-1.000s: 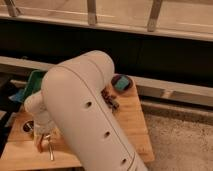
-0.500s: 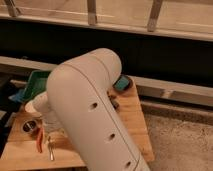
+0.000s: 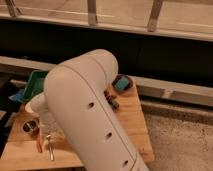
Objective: Place fork in metal cup
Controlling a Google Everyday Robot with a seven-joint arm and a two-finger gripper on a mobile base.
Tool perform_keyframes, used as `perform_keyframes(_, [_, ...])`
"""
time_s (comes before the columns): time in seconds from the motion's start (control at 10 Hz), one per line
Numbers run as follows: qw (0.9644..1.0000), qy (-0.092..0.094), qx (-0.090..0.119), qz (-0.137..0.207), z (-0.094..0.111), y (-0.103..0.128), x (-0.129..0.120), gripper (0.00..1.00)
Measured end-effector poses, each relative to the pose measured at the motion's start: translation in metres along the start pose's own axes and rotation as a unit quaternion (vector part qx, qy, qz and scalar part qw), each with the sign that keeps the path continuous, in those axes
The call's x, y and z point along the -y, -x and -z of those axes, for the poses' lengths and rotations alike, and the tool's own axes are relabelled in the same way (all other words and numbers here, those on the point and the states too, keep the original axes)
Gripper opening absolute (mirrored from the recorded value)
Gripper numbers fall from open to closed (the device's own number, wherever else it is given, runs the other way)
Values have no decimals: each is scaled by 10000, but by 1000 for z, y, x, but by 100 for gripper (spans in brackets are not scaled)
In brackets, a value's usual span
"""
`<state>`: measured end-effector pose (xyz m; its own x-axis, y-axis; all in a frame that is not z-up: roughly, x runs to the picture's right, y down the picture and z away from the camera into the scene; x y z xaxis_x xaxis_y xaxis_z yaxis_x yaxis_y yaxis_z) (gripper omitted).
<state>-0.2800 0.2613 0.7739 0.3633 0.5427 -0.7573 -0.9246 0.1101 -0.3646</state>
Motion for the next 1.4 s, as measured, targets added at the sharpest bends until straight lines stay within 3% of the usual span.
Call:
perform_keyframes(0.5, [9996,-180,-214,-108,-15,2,3,70])
perform_keyframes(0.7, [9996,-192,-198,-83,-13,2,4,66])
perform_keyframes(1.2, [9996,-216,-165,-75,-10,5,7,16])
perform_keyframes(1.4, [9996,-194,-198,-68,-10,3,2,2])
